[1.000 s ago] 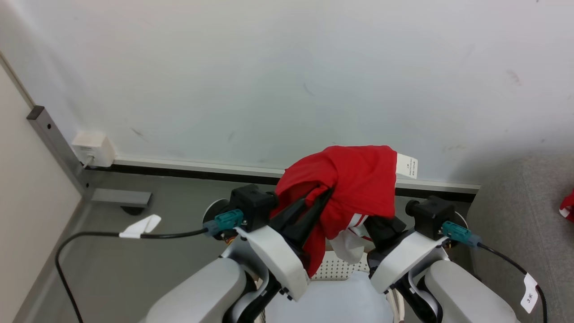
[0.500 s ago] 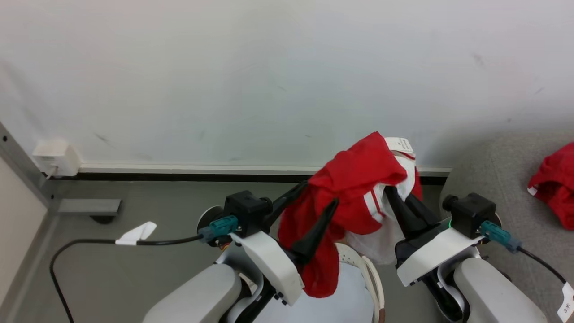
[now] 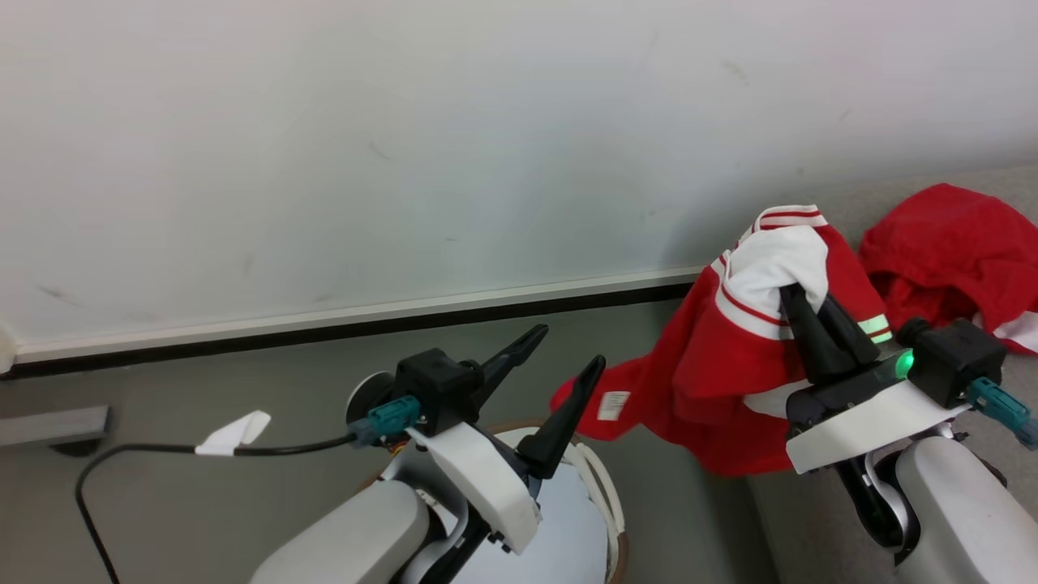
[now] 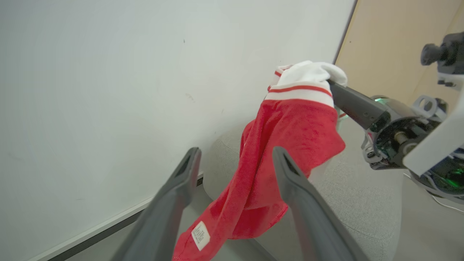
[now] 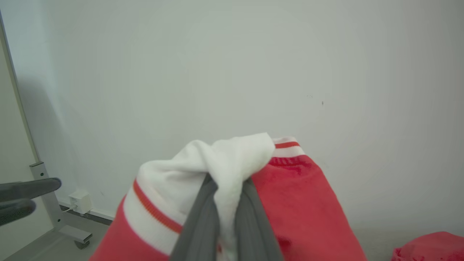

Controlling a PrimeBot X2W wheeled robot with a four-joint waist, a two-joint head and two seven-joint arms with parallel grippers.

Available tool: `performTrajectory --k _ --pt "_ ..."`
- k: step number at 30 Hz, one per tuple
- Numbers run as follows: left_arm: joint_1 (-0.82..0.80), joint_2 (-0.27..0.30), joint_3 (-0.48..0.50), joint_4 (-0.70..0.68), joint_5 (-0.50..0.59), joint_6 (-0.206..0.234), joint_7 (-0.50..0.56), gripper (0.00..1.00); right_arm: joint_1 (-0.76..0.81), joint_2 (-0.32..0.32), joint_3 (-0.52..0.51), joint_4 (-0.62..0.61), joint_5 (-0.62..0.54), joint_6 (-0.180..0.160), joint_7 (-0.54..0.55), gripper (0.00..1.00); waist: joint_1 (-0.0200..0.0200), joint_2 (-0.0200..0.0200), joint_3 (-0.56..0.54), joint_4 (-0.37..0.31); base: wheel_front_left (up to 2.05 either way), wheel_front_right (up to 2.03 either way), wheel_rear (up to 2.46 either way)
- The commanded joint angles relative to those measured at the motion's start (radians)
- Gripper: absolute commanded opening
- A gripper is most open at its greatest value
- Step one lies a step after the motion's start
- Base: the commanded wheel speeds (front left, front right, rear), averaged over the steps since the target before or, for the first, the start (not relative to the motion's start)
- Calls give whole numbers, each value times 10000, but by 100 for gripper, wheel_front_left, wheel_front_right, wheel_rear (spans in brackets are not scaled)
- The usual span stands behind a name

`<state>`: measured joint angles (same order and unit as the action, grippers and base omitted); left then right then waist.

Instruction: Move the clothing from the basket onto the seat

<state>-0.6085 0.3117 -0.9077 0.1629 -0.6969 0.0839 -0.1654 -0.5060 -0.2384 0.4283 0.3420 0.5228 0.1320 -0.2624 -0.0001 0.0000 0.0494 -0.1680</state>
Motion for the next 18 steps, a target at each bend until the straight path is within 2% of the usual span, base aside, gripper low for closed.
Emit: performTrajectory --k 1,11,18 --pt "60 103 23 -11 110 29 -69 100 181 -72 -159 -153 -168 -26 -33 0 1 0 151 -438 0 0 0" --pt "-18 282 -52 -140 467 9 -419 100 707 -249 -1062 -1018 -618 -26 -34 0 1 0 434 -1640 0 0 0" --pt "-109 327 -150 -170 579 -24 -524 100 858 -202 -1422 -1426 -786 -26 -34 0 1 0 667 -2130 0 0 0"
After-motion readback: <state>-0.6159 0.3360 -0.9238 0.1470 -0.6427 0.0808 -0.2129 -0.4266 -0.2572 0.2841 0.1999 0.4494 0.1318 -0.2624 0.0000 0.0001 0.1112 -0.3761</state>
